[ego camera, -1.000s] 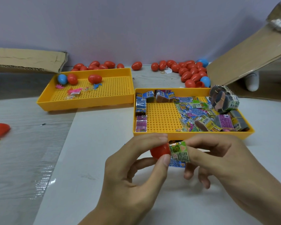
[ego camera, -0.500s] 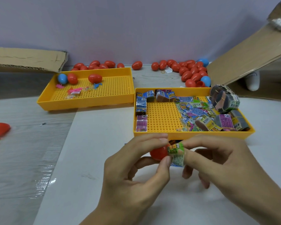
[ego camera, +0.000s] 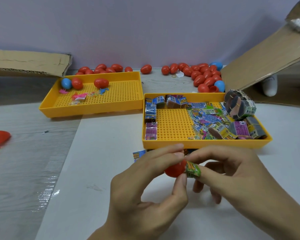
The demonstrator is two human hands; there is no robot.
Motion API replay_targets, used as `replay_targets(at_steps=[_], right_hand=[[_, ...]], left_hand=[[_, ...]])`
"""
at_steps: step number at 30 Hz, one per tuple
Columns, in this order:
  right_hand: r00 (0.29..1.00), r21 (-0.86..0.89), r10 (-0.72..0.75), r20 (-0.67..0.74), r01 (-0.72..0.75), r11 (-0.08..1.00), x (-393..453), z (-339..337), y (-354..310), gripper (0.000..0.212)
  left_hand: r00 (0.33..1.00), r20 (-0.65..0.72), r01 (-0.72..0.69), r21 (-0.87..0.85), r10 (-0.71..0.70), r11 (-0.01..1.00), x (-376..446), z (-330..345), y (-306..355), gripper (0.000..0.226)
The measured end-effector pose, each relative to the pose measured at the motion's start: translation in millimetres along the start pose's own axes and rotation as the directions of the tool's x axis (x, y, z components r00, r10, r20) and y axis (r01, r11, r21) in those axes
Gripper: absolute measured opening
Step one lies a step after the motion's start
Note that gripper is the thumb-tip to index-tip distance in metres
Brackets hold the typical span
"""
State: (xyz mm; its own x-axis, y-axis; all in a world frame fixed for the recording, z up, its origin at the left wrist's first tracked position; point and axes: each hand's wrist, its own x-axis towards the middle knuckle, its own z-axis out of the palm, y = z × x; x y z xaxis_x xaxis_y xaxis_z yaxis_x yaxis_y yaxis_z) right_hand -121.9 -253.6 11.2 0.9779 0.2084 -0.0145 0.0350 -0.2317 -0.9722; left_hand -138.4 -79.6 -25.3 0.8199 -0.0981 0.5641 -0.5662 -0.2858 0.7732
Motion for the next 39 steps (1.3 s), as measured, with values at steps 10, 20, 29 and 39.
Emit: replay_targets(at_steps=[10, 20, 29, 39], right_hand=[[0.974, -0.072, -0.222, -0.044, 0.218, 0.973, -4, 1, 2, 0.02], [0.944, -0.179, -0.304, -0.131, 0.279, 0.943, -5, 2, 5, 0.032], [0.953, -0.169, -0.285, -0.102, 0.266, 0.949, -1, -1, 6, 0.02], [0.956, -0.026, -0.274, -0.101, 0.273, 0.962, 0, 1, 4, 0.025]], left_hand=[[0.993, -0.076, 0.086, -0.068, -0.091, 0.994, 3, 10, -7, 0.029], [0.989, -0.145, 0.018, -0.157, -0.041, 0.987, -5, 9, -8, 0.027], [0.993, -0.121, -0.011, -0.223, -0.017, 0.975, -5, 8, -7, 0.026], [0.994, -0.108, -0.014, -0.215, -0.009, 0.977, -4, 8, -9, 0.023]])
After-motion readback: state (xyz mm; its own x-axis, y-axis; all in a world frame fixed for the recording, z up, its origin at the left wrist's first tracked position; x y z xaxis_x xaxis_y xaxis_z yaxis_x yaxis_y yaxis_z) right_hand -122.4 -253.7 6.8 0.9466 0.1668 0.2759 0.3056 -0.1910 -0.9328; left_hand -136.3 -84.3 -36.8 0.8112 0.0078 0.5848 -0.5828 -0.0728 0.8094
